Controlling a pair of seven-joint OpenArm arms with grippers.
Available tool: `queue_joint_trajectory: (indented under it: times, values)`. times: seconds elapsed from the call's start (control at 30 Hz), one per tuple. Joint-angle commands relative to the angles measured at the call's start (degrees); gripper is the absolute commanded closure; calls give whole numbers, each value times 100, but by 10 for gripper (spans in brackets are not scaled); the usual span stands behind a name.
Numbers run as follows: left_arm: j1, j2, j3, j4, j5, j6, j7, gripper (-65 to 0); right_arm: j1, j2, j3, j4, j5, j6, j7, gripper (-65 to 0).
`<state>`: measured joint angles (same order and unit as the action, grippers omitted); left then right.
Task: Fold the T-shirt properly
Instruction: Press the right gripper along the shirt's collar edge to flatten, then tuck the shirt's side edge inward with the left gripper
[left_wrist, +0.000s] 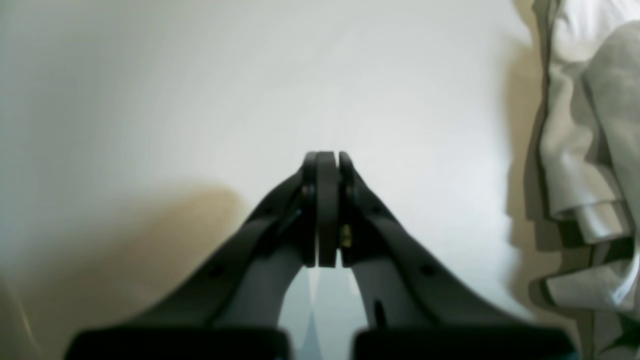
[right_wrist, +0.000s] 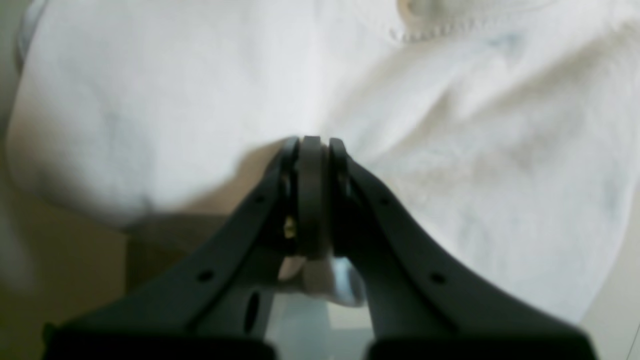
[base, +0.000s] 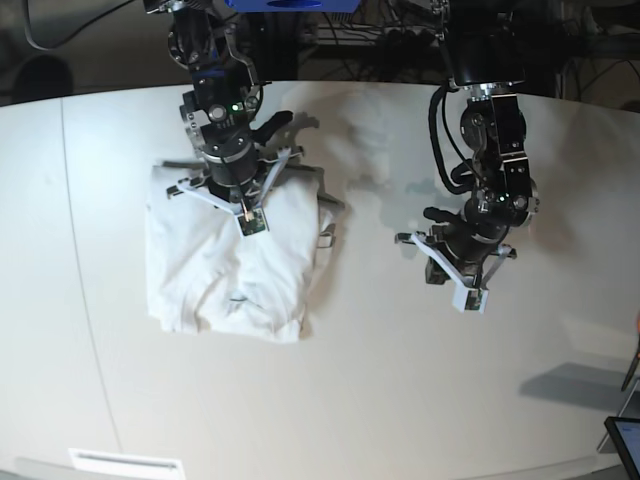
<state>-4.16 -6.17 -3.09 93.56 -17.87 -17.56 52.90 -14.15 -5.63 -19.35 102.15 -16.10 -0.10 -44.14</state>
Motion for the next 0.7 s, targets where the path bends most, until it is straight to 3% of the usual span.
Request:
queue_joint_trajectory:
  times: [0.0,0.17,0.27,0.43,0.67]
  values:
    - [-107,-37,-12,90,-37,-6,-126,0,101,-13,15,172,-3,-30,93,-30]
    - [-107,-37,50,108,-73,-6,-126,0,347,92,15,550,-21,-39,111,-30]
    - [-63,-20,59,222,-73,-50,-126,0,532,110,375,805,-30,-47,128,-29]
    - [-36,165,129,671,-81,-543,-99,0,752,128,1149,796,-30,-47,137,-29]
    - [-186,464,1254,1005,-81,-569,-99,0,716,418,1905,664,-21,-47,348,-29]
